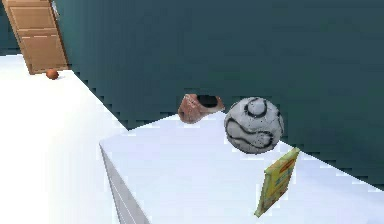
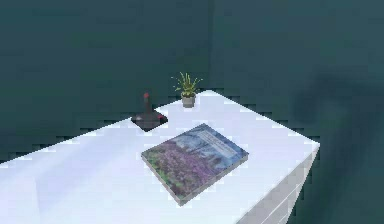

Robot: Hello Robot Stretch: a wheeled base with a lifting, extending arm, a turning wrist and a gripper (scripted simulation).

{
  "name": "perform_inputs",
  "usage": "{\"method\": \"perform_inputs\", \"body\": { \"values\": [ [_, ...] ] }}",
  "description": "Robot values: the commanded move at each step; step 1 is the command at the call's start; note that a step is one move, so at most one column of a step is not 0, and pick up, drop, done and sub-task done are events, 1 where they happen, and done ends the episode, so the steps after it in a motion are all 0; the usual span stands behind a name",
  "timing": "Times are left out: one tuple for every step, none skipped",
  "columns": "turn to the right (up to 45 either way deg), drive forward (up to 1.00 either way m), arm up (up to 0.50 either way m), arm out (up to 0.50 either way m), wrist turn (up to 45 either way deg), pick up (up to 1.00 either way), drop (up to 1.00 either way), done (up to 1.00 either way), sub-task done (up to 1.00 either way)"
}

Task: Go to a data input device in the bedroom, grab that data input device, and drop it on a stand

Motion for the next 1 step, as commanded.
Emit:
{"method": "perform_inputs", "body": {
  "values": [
    [0.0,0.00,0.50,0.00,0.0,0.00,0.00,0.00,0.00]
  ]
}}
